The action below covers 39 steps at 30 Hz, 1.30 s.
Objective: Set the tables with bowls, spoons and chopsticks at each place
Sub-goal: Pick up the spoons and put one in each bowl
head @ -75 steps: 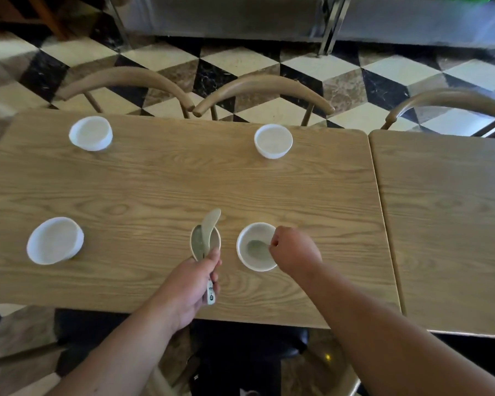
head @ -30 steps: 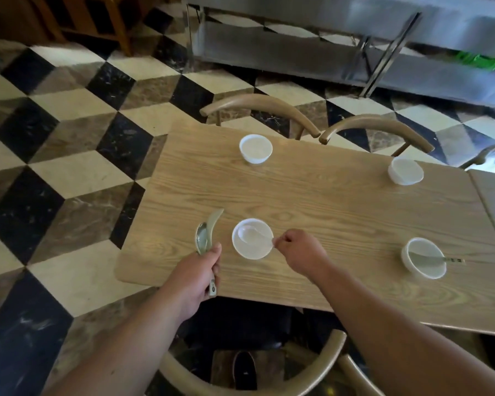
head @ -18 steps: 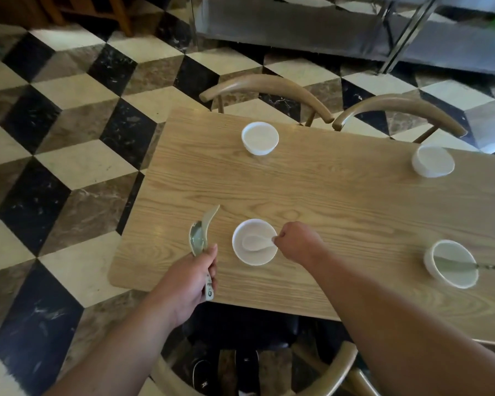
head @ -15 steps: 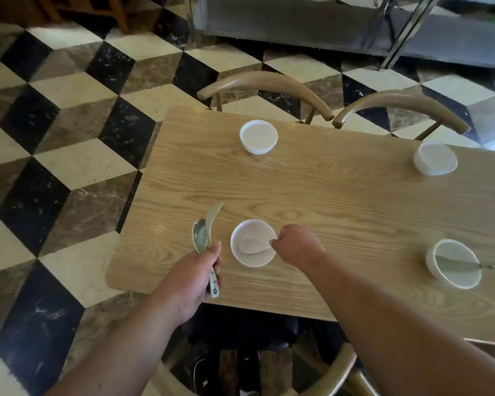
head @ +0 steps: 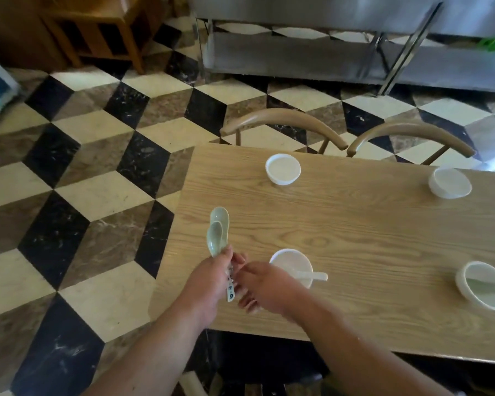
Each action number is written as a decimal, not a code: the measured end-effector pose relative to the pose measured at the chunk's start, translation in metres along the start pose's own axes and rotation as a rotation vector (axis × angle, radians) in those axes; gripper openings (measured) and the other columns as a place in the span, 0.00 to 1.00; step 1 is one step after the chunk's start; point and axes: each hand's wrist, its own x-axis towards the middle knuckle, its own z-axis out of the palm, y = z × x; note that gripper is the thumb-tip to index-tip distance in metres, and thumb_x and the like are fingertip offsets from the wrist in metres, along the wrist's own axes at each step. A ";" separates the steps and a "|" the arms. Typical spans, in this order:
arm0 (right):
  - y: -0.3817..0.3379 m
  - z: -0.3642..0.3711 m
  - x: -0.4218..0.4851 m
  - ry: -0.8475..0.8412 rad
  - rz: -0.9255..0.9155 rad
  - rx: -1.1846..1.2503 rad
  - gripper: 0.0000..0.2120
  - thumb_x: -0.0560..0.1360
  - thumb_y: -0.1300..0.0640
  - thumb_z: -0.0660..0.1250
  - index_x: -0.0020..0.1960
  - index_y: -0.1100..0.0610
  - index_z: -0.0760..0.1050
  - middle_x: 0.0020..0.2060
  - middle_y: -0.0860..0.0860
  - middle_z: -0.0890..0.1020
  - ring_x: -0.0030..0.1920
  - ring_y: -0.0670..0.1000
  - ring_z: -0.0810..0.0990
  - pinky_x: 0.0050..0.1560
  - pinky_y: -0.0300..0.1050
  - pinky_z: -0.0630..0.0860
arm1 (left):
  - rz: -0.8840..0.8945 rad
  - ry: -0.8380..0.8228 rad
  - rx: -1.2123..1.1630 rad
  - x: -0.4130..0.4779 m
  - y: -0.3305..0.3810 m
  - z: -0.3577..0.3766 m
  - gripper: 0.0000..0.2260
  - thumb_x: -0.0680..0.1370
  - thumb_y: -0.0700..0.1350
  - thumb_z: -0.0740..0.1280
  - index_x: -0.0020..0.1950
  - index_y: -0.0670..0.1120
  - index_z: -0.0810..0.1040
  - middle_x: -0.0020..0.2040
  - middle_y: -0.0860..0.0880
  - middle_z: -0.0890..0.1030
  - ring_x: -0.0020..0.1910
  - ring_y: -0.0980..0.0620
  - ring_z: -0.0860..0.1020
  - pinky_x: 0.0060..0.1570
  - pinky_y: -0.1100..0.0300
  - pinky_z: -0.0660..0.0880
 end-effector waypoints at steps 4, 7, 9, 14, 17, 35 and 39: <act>-0.046 0.084 0.005 -0.093 -0.056 0.152 0.13 0.86 0.55 0.61 0.67 0.56 0.79 0.42 0.53 0.87 0.43 0.54 0.86 0.50 0.52 0.84 | -0.016 -0.140 0.016 -0.006 0.022 -0.081 0.23 0.88 0.57 0.59 0.59 0.38 0.82 0.34 0.40 0.80 0.24 0.45 0.73 0.30 0.53 0.69; -0.086 0.147 0.007 -0.042 -0.127 0.246 0.15 0.87 0.50 0.62 0.65 0.58 0.80 0.41 0.54 0.87 0.39 0.52 0.86 0.42 0.46 0.83 | 0.025 -0.208 0.080 -0.014 0.047 -0.157 0.25 0.88 0.60 0.57 0.61 0.40 0.82 0.32 0.44 0.80 0.24 0.48 0.74 0.31 0.54 0.70; -0.112 0.195 0.013 -0.048 -0.155 0.316 0.17 0.87 0.49 0.62 0.62 0.61 0.80 0.40 0.57 0.86 0.38 0.52 0.85 0.39 0.44 0.83 | 0.013 -0.248 0.048 -0.024 0.068 -0.208 0.27 0.88 0.61 0.56 0.62 0.40 0.81 0.32 0.44 0.80 0.23 0.48 0.73 0.26 0.56 0.72; -0.174 0.314 0.035 -0.173 -0.185 0.385 0.14 0.88 0.52 0.61 0.56 0.60 0.81 0.45 0.59 0.86 0.40 0.54 0.85 0.43 0.46 0.84 | 0.057 -0.048 0.013 -0.037 0.113 -0.332 0.27 0.88 0.62 0.54 0.58 0.47 0.88 0.57 0.52 0.89 0.55 0.48 0.87 0.47 0.52 0.80; -0.210 0.361 0.045 -0.177 -0.199 0.330 0.12 0.88 0.53 0.61 0.57 0.59 0.80 0.44 0.58 0.86 0.40 0.54 0.85 0.43 0.46 0.84 | 0.101 0.002 0.038 -0.040 0.136 -0.384 0.27 0.88 0.63 0.52 0.59 0.50 0.88 0.55 0.55 0.90 0.59 0.50 0.86 0.50 0.51 0.78; -0.336 0.368 0.185 -0.102 -0.217 0.211 0.20 0.89 0.57 0.50 0.58 0.70 0.75 0.34 0.58 0.80 0.30 0.53 0.80 0.31 0.44 0.79 | 0.055 0.145 0.281 0.082 0.275 -0.432 0.32 0.82 0.70 0.60 0.29 0.48 0.76 0.43 0.46 0.90 0.43 0.45 0.85 0.57 0.45 0.80; -0.374 0.333 0.244 0.034 -0.292 0.224 0.20 0.89 0.50 0.55 0.55 0.63 0.80 0.37 0.57 0.82 0.32 0.51 0.81 0.35 0.48 0.80 | 0.068 0.103 0.397 0.136 0.340 -0.413 0.30 0.85 0.67 0.57 0.37 0.45 0.78 0.39 0.48 0.89 0.44 0.45 0.84 0.56 0.47 0.80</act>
